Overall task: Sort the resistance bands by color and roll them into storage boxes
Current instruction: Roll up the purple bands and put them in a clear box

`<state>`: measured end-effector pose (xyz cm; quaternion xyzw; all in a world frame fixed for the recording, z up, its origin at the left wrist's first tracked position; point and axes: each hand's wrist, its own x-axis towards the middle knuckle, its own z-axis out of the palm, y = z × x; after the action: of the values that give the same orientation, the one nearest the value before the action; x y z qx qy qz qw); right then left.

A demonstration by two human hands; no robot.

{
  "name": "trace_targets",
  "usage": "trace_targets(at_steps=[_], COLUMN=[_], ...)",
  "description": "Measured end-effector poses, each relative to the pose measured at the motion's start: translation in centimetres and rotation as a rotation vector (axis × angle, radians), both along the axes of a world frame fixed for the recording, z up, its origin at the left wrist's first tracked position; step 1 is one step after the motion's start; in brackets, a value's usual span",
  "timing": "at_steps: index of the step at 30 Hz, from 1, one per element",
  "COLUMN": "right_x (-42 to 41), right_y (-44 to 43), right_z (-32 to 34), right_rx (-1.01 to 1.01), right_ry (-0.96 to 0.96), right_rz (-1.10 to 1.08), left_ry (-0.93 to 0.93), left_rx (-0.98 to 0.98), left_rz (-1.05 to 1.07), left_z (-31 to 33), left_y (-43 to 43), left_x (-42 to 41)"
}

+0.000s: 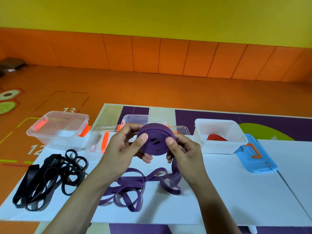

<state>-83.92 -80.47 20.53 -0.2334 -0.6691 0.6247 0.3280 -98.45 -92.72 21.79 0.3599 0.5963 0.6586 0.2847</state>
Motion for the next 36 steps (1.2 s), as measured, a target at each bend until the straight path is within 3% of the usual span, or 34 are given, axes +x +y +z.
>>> trace_targets(at_steps=[7,12,14,19,25,29,33,36], right_x=[0.6,1.2,1.1,1.3,2.0,1.4,0.5,0.4], right_y=[0.4,0.1,-0.1,-0.2,-0.1,-1.2,-1.4,-0.9], right_z=[-0.2,0.2,0.4,0.0,-1.9,-2.2,-2.4,-3.0], right_rx=[0.053,0.158,0.181,0.150,0.035,-0.006,0.084,0.181], right_ry=[-0.094,-0.161,-0.184,-0.153,-0.175,-0.092,-0.071,-0.168], right_rz=[-0.002,0.144,0.181,0.136,0.081,0.025,-0.045,-0.057], left_ry=[-0.045,0.353,0.394,0.306,0.238,0.093,-0.054,-0.218], left_rx=[-0.134,-0.320,-0.331,-0.328,-0.221,-0.169,-0.160,-0.217], left_rz=[-0.025,-0.063,-0.120,-0.202,-0.039,0.003,-0.005,-0.112], left_z=[-0.5,1.6,2.5,2.0,0.4,-0.7,-1.7,-1.4], left_y=[-0.6,-2.3,-2.4,-2.1,-1.6,-1.0,-0.6,-0.6], left_x=[0.9,-1.3,-1.4,-0.7,0.0,1.5,2.5,2.8])
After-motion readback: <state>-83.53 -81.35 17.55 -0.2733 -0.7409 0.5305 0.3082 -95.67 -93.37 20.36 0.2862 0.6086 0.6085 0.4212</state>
